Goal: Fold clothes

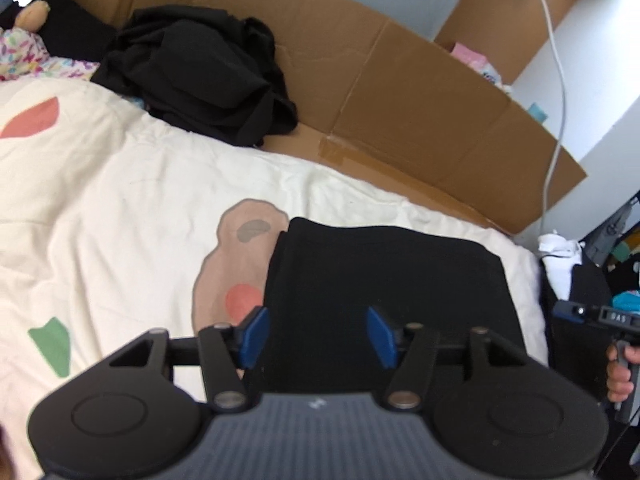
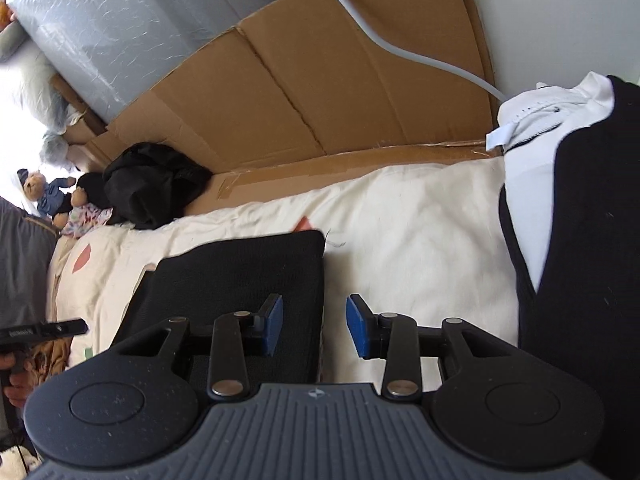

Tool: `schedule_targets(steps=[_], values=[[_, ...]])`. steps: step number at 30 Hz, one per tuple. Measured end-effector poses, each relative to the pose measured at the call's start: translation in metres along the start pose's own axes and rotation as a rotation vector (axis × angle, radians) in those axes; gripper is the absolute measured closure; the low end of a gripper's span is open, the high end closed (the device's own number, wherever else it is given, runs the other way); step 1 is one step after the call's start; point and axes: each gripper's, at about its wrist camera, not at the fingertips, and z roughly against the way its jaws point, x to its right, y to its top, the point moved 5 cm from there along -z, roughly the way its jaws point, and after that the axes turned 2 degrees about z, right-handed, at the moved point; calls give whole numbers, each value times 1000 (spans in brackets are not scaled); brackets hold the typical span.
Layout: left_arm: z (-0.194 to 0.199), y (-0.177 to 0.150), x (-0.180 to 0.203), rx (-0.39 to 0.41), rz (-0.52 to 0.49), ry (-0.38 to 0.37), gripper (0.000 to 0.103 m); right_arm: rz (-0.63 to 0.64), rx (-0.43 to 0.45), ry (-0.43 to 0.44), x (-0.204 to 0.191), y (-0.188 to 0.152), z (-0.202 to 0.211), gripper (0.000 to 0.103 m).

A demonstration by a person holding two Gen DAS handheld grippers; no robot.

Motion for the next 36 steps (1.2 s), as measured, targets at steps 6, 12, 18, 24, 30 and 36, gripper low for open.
schedule_targets(steps=[6,12,18,24,30,36], values=[[13,-17,-4,5,26,2,41,25,-2,-8,-11,-11,14,64],[4,-49,-10,-60,34,14,41,105,-30,-25,-27,-26,18,63],[-1,-67,-9,-105,48,2,41,103,-45,-29,-24,-37,20,63],[-8,-81,-3,-135,21,-9,40,88,-50,-44,-9,-48,24,64],[-24,-100,-9,-181,20,5,40,91,-112,-21,0,-72,19,64],[-22,-112,-18,-201,25,13,40,160,-200,33,-16,-98,11,64]])
